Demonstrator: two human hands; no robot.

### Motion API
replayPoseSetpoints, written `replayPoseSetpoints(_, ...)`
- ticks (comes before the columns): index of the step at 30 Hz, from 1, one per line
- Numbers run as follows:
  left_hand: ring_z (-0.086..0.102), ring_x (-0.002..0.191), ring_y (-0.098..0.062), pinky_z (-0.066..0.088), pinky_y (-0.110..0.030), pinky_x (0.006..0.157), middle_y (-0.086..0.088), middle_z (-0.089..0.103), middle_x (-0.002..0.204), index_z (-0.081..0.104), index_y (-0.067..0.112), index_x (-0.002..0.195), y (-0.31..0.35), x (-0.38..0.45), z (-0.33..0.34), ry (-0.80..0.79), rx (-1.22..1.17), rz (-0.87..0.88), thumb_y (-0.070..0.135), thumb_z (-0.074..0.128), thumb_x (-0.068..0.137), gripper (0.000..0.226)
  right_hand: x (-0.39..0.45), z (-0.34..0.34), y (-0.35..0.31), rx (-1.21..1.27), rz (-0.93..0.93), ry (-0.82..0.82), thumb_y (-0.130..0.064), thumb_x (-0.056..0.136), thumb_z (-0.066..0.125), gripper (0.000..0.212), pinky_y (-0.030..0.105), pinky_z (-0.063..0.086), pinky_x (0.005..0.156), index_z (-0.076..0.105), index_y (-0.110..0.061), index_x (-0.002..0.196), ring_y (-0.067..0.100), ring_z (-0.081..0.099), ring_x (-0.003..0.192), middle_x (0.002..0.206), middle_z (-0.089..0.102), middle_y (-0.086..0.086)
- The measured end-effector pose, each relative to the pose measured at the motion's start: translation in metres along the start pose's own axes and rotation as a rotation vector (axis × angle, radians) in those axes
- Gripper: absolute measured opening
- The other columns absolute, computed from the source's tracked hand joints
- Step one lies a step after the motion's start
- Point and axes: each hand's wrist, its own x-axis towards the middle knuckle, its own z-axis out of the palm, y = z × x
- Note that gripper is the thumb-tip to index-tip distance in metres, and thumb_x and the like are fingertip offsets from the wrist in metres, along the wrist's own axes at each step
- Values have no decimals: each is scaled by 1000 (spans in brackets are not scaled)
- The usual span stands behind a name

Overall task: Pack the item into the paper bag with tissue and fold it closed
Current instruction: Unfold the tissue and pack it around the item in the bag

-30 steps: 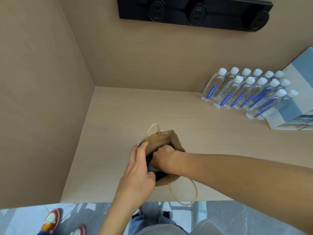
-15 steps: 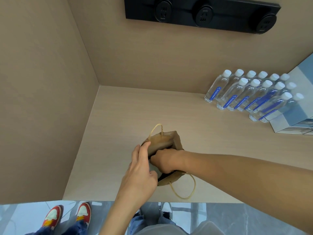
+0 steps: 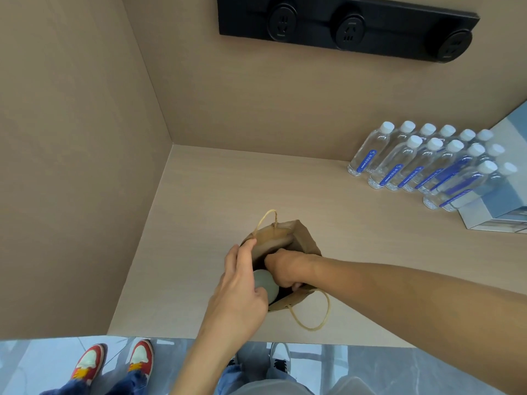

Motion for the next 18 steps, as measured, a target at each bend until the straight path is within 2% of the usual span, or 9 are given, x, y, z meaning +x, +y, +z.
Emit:
replayPoseSetpoints(2, 47, 126, -22, 46, -47, 99, 11, 15, 157, 11, 45, 143, -1, 0, 0, 8, 8, -2, 5, 42, 81, 80, 4, 0, 0, -34, 46, -39, 4, 92, 49, 12, 16, 36, 21, 59, -4, 94, 22, 50, 36, 67, 51, 12)
replayPoseSetpoints(5, 46, 127, -21, 46, -45, 99, 10, 17, 156, 12, 47, 141, -2, 0, 2, 19, 16, 4, 4, 42, 81, 79, 14, 2, 3, -32, 105, -99, 1, 95, 44, 19, 15, 36, 20, 52, -4, 78, 22, 50, 33, 63, 53, 13)
replayPoseSetpoints(7, 43, 131, -21, 46, -44, 100, 10, 17, 157, 12, 47, 141, -2, 1, 2, 26, 21, 13, 4, 41, 81, 79, 20, 4, 6, -10, 131, -118, 1, 95, 43, 15, 15, 37, 22, 53, -4, 85, 23, 47, 41, 63, 52, 14)
replayPoseSetpoints(9, 44, 130, -22, 46, -45, 99, 11, 16, 157, 12, 48, 140, -2, 1, 3, 25, 20, 14, 3, 41, 82, 79, 23, 5, 9, 14, 154, -122, -1, 95, 43, 12, 22, 39, 29, 54, -4, 98, 22, 47, 43, 67, 52, 14)
replayPoseSetpoints(10, 45, 130, -22, 47, -45, 99, 13, 15, 157, 12, 50, 139, -1, 1, 3, 22, 19, 13, 3, 41, 82, 79, 24, 6, 10, 26, 163, -133, -1, 95, 42, 17, 26, 40, 33, 56, -4, 105, 22, 47, 44, 68, 51, 14)
replayPoseSetpoints(13, 45, 129, -22, 47, -45, 98, 13, 14, 157, 10, 45, 143, -2, 0, 3, 25, 25, 8, 3, 40, 83, 79, 26, 8, 12, 94, 172, -183, -3, 95, 41, 32, 27, 45, 35, 53, -1, 125, 22, 50, 47, 81, 54, 15)
replayPoseSetpoints(15, 45, 130, -23, 47, -46, 98, 12, 14, 157, 9, 44, 143, -2, -1, 4, 32, 24, 6, 2, 40, 83, 79, 23, 8, 11, 110, 146, -202, -1, 95, 41, 35, 28, 48, 43, 52, -1, 129, 24, 52, 51, 88, 53, 16)
replayPoseSetpoints(18, 45, 129, -24, 47, -46, 97, 13, 13, 157, 9, 47, 141, -1, -2, 5, 32, 24, 9, 3, 39, 84, 79, 14, 9, 6, 35, 112, -233, 1, 95, 42, 32, 30, 49, 52, 56, 1, 123, 23, 51, 52, 78, 54, 15)
